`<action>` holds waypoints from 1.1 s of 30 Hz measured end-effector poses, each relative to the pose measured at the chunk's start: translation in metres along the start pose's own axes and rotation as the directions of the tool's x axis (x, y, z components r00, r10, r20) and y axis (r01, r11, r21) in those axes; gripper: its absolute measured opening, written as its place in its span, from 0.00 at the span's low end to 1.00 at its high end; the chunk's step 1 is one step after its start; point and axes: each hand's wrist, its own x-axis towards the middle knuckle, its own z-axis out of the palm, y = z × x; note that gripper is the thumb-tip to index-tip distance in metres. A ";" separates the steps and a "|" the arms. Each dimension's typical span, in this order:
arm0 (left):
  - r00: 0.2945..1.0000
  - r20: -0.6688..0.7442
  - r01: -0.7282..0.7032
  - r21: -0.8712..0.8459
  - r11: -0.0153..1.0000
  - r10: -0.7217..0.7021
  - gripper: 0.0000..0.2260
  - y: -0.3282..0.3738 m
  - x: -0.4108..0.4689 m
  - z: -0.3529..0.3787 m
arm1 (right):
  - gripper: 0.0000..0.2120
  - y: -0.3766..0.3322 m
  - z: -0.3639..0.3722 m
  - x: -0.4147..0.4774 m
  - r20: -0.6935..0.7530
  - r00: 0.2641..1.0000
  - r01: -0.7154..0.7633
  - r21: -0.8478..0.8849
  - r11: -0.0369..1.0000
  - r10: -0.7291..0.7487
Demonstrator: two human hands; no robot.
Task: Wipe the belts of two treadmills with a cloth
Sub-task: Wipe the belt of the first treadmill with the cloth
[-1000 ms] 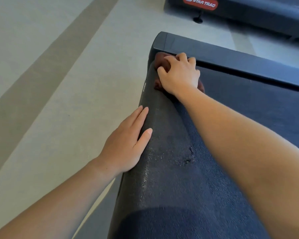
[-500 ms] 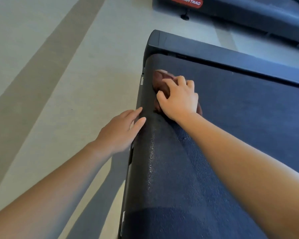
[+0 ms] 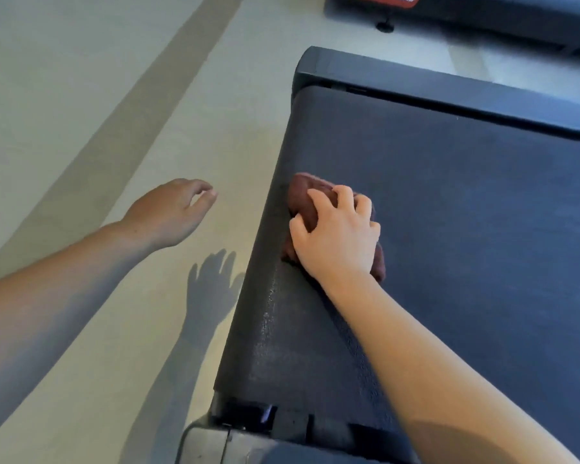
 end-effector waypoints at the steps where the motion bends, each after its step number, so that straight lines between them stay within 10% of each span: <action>1: 0.999 -0.011 0.036 0.022 0.999 -0.035 0.21 -0.002 -0.012 -0.009 | 0.20 -0.002 0.001 -0.001 -0.006 1.000 -0.008 0.000 1.000 0.008; 13: 1.000 -0.002 0.011 -0.110 0.994 -0.012 0.20 0.077 -0.127 0.023 | 0.22 0.025 -0.020 -0.105 0.044 0.945 0.323 0.016 0.946 -0.323; 22: 0.982 0.028 -0.175 -0.225 0.959 0.186 0.26 0.071 -0.161 0.086 | 0.21 0.100 -0.044 -0.151 -0.064 0.997 0.039 -0.069 0.997 -0.044; 33: 0.968 -0.010 -0.244 -0.270 0.932 0.250 0.25 0.061 -0.171 0.079 | 0.23 0.056 -0.032 -0.152 -0.041 0.991 0.118 -0.131 0.984 -0.124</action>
